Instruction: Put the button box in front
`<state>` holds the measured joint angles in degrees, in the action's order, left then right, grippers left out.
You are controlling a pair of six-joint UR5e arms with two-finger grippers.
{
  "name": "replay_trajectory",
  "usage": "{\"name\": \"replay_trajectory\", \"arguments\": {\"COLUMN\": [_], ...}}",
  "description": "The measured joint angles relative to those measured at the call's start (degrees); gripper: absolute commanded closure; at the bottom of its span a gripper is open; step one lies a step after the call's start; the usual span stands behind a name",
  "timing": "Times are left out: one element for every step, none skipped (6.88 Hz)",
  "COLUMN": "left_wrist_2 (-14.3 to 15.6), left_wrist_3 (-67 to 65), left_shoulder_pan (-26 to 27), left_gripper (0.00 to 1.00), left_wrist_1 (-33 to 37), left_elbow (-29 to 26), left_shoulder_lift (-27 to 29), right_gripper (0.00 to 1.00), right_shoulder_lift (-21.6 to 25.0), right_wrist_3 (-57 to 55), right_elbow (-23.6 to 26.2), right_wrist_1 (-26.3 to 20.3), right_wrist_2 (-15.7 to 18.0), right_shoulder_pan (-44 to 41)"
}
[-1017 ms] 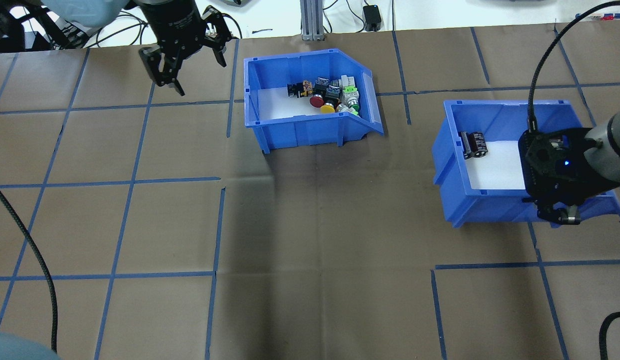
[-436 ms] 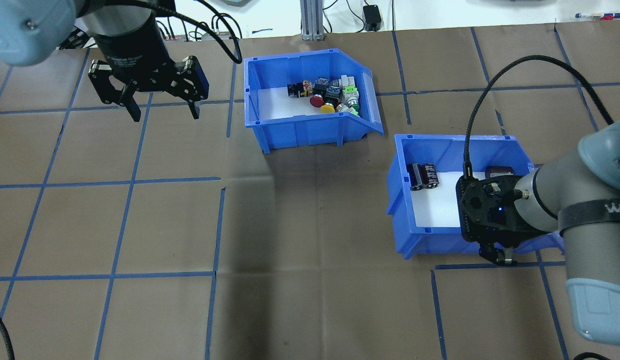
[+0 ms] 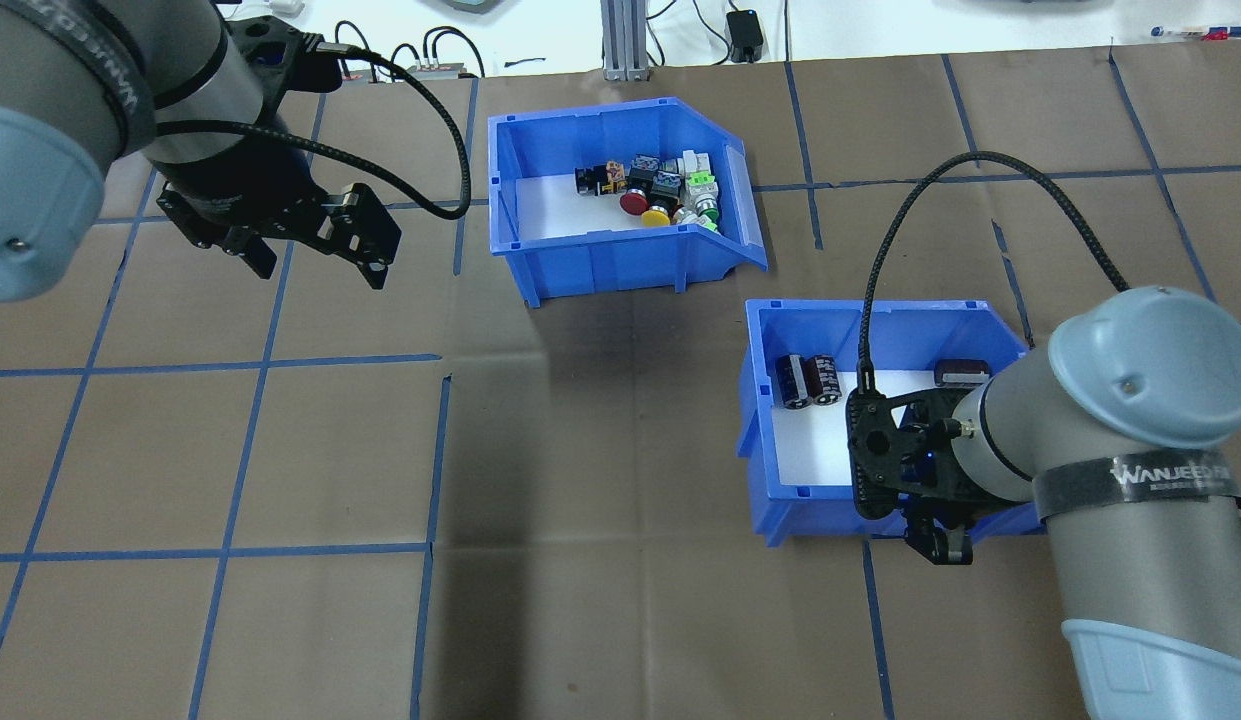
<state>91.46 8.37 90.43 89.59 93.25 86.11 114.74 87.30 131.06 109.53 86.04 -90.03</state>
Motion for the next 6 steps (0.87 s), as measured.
{"name": "replay_trajectory", "arguments": {"left_wrist_2": [-0.2,-0.6,-0.7,-0.6,-0.3,-0.3], "left_wrist_3": [1.7,2.7,2.9,2.7,2.3,2.1], "left_shoulder_pan": [-1.5,-2.4,-2.7,-2.7,-2.7,-2.6], "left_gripper": [0.0,0.0,0.0,0.0,0.0,0.0], "left_wrist_1": [-0.2,-0.2,-0.2,-0.2,-0.1,-0.1], "left_elbow": [0.8,1.6,1.8,1.5,0.8,0.2], "left_shoulder_lift": [-0.8,-1.1,-1.4,-1.7,-2.2,-2.5], "right_gripper": [0.98,0.98,0.98,0.98,0.98,0.98], "right_shoulder_lift": [-1.4,-3.3,-5.9,-10.0,-13.8,-16.3], "right_wrist_3": [-3.0,-6.8,-11.2,-16.2,-20.8,-24.4], "right_elbow": [0.1,0.1,-0.4,-1.8,-3.3,-4.3], "right_wrist_1": [1.9,4.4,7.4,10.1,11.8,13.0], "right_wrist_2": [0.4,1.1,2.0,3.7,5.7,6.9], "right_shoulder_pan": [-2.5,-5.9,-9.8,-14.2,-18.2,-21.2]}}
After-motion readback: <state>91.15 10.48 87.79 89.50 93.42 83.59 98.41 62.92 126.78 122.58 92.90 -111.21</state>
